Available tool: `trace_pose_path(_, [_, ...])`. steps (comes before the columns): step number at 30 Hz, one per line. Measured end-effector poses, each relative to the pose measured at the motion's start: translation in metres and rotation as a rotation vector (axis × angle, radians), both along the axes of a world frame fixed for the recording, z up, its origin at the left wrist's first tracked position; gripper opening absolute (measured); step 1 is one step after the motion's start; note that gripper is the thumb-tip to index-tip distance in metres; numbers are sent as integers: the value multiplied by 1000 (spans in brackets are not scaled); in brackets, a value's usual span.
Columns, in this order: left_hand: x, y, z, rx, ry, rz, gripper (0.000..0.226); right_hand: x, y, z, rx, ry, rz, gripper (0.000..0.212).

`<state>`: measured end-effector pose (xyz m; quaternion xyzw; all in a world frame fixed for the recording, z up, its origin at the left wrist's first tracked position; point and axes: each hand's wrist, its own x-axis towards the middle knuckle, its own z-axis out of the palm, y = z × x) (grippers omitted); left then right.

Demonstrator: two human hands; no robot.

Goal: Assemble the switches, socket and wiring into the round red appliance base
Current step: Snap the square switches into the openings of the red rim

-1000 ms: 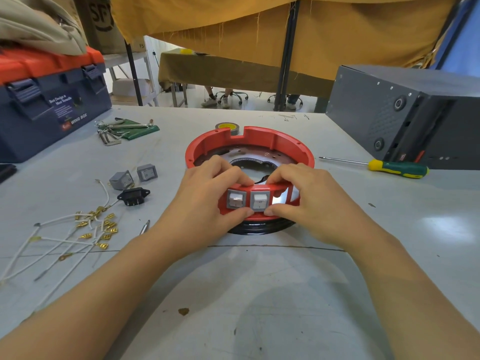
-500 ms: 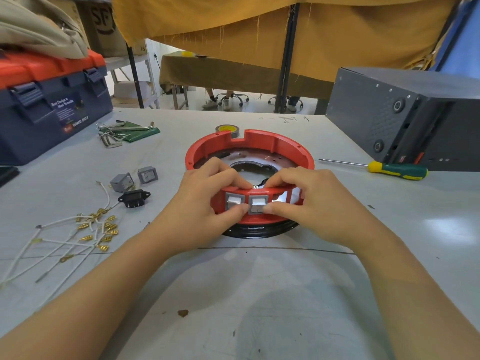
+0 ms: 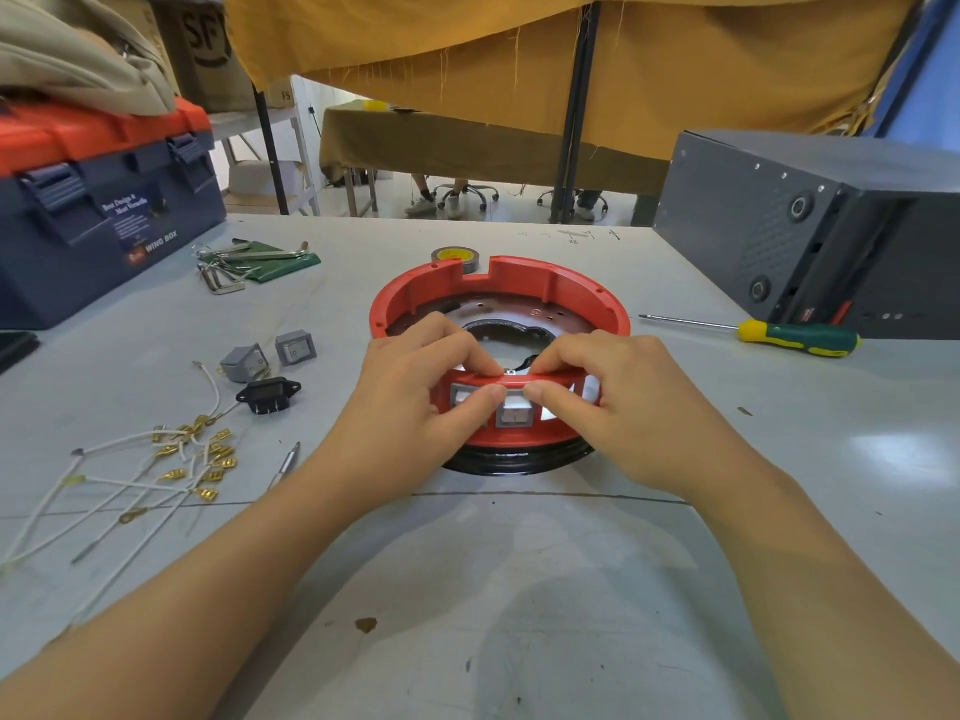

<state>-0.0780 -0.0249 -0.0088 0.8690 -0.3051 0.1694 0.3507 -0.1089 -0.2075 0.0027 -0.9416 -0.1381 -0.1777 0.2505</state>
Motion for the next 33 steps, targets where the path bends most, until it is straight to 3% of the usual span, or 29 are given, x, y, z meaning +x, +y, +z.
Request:
trace_pose_path(9, [0,6,3,-53,18,-48,7,-2,0,1,62,10,54,12])
trace_pose_path(15, [0,14,3,-42,-20,-23,21,0,-8,1,9,32,55,18])
trace_pose_path(17, [5,20,3,-98,-43,34,20,1,-10,1,29,27,45,15])
trace_pose_path(20, [26,37,1,-159,-65,284,17,2,-6,-1,43,17,53,8])
trace_pose_path(25, [63,78,-8,-26,138,620,33,4,1,-5,26,-5,44,13])
trace_pose_path(33, [80,107,-20,145,470,698,41,1,4,-6,54,-31,57,14])
